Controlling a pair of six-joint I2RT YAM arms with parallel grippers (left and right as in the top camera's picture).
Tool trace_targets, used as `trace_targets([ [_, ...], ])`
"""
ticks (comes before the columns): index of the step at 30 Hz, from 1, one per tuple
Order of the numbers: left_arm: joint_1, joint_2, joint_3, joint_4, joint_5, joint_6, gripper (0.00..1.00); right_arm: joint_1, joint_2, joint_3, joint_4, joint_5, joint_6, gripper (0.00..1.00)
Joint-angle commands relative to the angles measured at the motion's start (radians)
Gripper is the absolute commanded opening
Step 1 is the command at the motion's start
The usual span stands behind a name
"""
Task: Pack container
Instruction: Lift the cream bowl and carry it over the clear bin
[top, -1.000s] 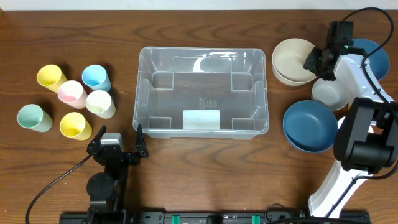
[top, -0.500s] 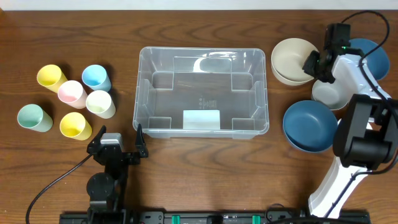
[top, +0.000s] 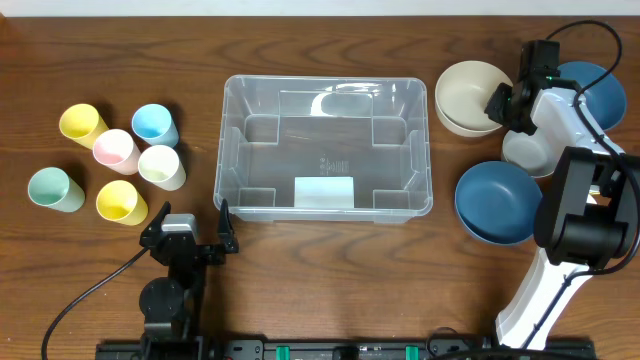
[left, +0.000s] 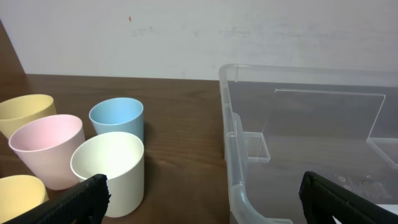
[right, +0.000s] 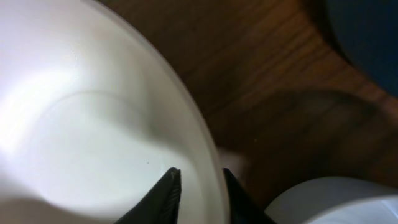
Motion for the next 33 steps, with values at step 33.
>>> trace_targets([
  [33,-0.003,-0.006,-0.018,-0.035,-0.011,0.014,0.98,0.100,-0.549,0.026,-0.112,-0.288,-0.039,0.02],
])
